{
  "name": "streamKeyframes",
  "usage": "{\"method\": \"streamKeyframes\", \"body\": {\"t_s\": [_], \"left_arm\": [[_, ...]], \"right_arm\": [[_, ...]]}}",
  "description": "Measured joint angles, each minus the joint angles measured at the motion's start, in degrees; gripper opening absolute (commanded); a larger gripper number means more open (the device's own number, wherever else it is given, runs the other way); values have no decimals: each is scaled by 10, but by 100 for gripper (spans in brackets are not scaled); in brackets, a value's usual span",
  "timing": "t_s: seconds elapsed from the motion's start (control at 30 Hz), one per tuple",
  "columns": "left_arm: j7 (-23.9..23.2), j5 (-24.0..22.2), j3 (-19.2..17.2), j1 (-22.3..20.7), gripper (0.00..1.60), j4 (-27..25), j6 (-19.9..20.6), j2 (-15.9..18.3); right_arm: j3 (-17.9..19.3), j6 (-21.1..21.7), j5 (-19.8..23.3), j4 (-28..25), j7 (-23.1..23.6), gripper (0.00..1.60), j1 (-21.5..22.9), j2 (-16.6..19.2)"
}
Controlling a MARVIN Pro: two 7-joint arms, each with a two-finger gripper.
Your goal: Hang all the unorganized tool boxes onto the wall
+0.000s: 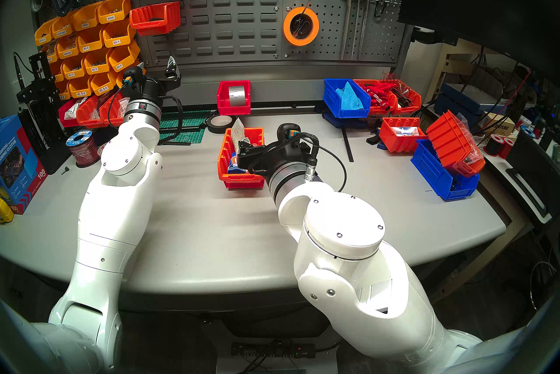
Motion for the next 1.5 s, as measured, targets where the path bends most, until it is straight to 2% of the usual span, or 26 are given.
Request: {"method": "streamKeyframes", "body": {"t_s": [0.2,0.37,0.77,1.03,1.27,1.5], "left_arm": [[0,0,0,0,160,0,0,0],[0,0,0,0,160,0,0,0],[0,0,0,0,160,0,0,0],[0,0,0,0,160,0,0,0],[0,0,0,0,160,0,0,0],[0,0,0,0,160,0,0,0]], "right_arm": [[-35,-22,7,11,-55,160,30,21],[-53,-46,24,31,-74,160,47,30],[-86,-100,80,43,-103,160,78,48],[-96,-130,106,43,-115,160,87,58],[-107,-145,118,44,-125,160,94,69],[-127,-140,108,48,-132,160,106,81]]}}
